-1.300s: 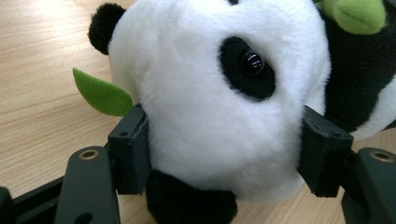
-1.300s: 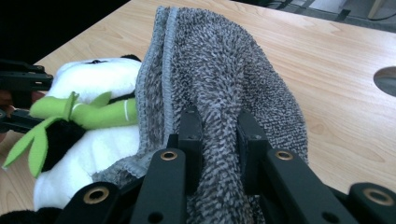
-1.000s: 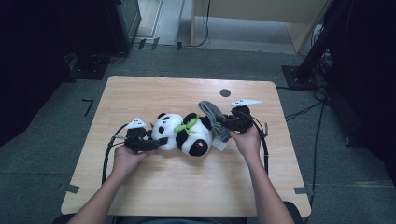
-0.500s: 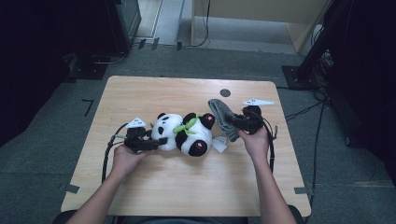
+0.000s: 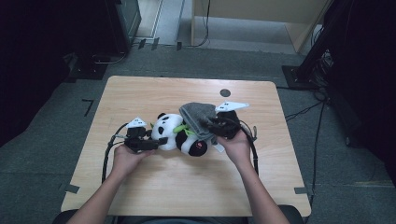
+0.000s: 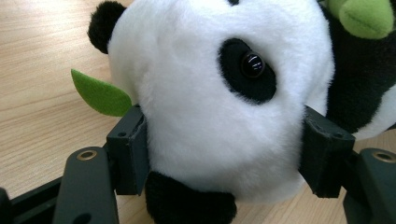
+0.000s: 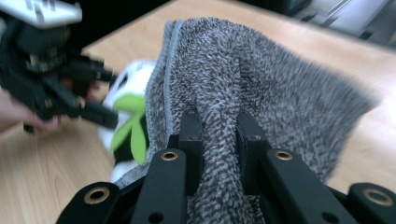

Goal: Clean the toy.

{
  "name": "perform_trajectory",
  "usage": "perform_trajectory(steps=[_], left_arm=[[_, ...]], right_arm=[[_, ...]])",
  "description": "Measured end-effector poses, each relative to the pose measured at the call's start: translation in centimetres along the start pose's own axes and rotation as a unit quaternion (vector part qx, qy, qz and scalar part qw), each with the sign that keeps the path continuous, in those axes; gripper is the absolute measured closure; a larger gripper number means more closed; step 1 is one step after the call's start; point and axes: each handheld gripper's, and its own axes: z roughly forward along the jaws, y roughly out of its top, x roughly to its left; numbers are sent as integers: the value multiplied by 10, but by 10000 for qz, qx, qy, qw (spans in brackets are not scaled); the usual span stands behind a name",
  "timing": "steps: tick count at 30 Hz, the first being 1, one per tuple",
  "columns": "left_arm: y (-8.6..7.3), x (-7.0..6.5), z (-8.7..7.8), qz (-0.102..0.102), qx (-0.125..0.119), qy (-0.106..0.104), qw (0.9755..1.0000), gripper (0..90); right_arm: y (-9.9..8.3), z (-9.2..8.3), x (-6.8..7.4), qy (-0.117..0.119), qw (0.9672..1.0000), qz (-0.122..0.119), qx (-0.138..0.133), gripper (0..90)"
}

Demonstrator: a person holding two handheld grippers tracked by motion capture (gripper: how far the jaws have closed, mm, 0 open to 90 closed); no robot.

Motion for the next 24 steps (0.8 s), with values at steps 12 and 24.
perform_trajectory(steps=[12,24], left_arm=[[0,-1,0,31,52,17,10000,303],[4,2,1,-83,118,-54,9999,299]], right_arm=[[-23,14,-11,247,9992,156,287,767],[-49,5,-28,309,9975,535,331,772]])
